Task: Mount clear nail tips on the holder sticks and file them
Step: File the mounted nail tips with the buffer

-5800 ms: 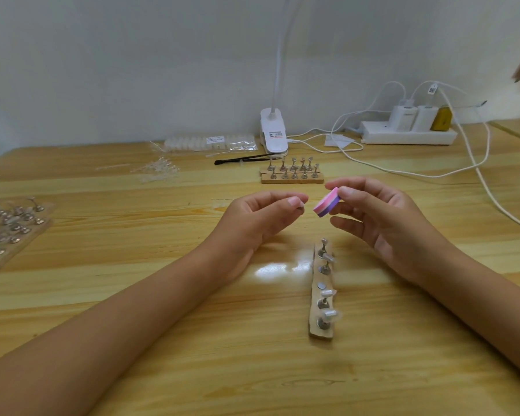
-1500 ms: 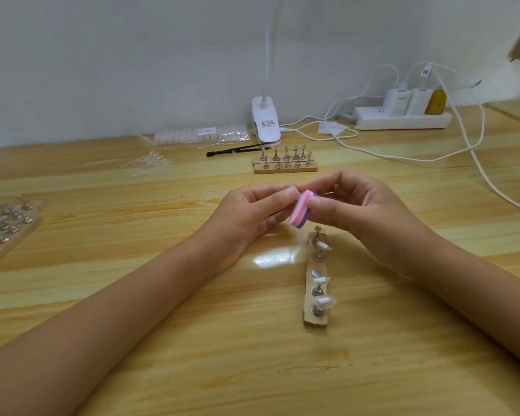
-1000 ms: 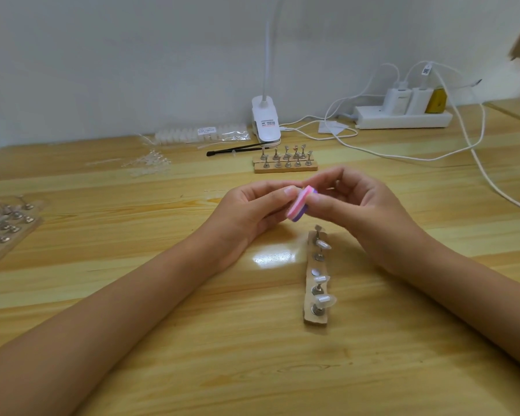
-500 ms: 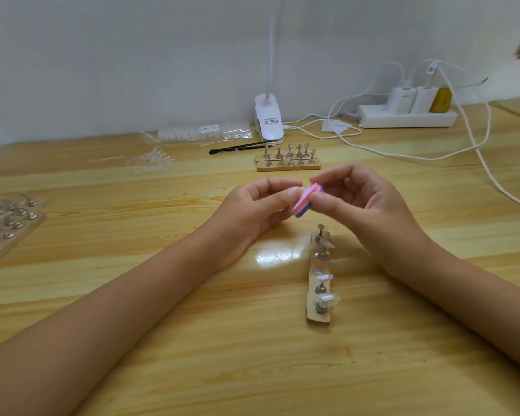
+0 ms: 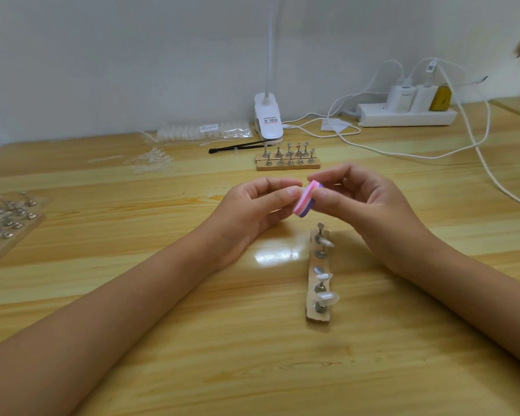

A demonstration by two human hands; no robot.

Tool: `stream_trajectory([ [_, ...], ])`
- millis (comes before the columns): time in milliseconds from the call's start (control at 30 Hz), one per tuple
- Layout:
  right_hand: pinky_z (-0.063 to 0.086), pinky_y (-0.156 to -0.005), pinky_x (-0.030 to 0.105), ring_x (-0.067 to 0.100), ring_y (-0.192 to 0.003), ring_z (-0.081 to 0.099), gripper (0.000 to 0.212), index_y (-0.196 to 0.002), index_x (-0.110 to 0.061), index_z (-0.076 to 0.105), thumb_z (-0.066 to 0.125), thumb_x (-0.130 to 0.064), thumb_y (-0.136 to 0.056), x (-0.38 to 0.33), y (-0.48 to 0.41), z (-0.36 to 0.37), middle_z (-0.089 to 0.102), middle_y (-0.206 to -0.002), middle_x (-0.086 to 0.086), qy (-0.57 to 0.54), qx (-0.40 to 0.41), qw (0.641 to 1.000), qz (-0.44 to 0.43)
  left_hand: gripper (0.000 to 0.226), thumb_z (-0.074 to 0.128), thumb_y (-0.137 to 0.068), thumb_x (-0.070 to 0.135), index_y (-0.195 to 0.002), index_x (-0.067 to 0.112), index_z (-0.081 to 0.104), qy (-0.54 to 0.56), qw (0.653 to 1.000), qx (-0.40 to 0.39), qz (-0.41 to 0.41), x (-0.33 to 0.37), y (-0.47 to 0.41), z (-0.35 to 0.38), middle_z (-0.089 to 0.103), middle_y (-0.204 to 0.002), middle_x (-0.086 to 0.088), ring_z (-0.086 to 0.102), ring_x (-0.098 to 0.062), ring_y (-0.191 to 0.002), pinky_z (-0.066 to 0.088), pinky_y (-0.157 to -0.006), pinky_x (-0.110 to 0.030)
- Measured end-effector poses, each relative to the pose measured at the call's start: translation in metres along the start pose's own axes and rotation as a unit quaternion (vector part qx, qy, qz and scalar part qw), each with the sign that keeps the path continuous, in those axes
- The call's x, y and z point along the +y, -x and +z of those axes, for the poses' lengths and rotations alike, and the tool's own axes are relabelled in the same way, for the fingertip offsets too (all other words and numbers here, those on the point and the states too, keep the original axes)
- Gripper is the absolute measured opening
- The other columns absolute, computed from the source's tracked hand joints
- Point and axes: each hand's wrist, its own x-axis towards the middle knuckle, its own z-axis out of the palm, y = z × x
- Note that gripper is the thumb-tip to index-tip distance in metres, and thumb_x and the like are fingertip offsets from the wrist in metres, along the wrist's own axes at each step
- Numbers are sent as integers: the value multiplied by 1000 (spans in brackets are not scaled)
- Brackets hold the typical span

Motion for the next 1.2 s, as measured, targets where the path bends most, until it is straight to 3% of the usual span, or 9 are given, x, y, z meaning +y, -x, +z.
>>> stream_trajectory([
  [100,56,-90,31,22,-98,70,29,-105,-10,67,69,-22,-78,-2,-1,-3,73,-96,4,-14,45,999,-9,31,70,-78,22,-106,10,72,1,1000,1,-2,0,0,0,71,-100,-4,65,-11,-95,53,-88,-22],
  [233,57,-85,28,20,-94,71,28,-107,-1,66,68,-15,-82,-2,2,-1,75,-98,10,14,-46,999,25,25,69,-80,22,-102,12,74,-3,1000,-1,21,-2,0,0,74,-102,-5,68,-14,-100,54,-89,-26],
  [400,56,-89,28,19,-95,70,27,-106,-7,65,67,-18,-82,-5,-2,-4,73,-95,4,-31,32,999,8,32,70,-79,22,-108,9,74,-15,1000,2,21,-1,1,0,75,-103,-3,67,-8,-99,52,-87,-20],
  [533,56,-85,26,19,-95,72,27,-107,-2,66,67,-15,-83,-5,2,-3,75,-101,9,14,-52,998,18,37,70,-80,25,-111,6,73,-10,1000,2,19,0,1,-1,72,-115,-13,65,-21,-114,52,-98,-31],
  [700,56,-83,26,17,-93,71,30,-103,-10,66,68,-22,-76,-5,-3,-7,72,-93,3,-26,28,999,11,32,72,-77,27,-105,11,77,-1,1000,2,10,1,2,0,74,-103,-6,67,-9,-97,52,-86,-20],
  [867,56,-81,25,17,-94,72,30,-106,-5,66,68,-19,-80,-4,0,-4,75,-100,8,-14,-57,998,15,26,69,-80,25,-102,13,78,4,1000,-14,18,1,2,-1,75,-108,-6,67,-15,-107,53,-91,-25],
  [1000,56,-80,23,15,-94,71,32,-106,-6,65,68,-20,-78,-6,-1,-5,75,-95,3,-27,-8,1000,13,21,65,-89,18,-107,15,77,-11,999,-37,26,1,2,-1,75,-106,-2,67,-10,-105,52,-88,-21],
  [1133,56,-82,25,20,-97,72,27,-108,-4,66,68,-14,-83,-6,2,-2,74,-102,10,9,-73,997,16,23,63,-87,25,-102,15,76,-6,999,-29,24,1,2,0,75,-106,-3,68,-12,-104,53,-88,-25],
  [1200,56,-83,25,19,-97,71,29,-108,-4,65,68,-15,-81,-7,1,-1,74,-101,8,-6,-52,999,9,25,62,-86,27,-104,15,75,-14,999,-34,26,1,3,0,75,-107,-1,67,-10,-104,53,-87,-22],
])
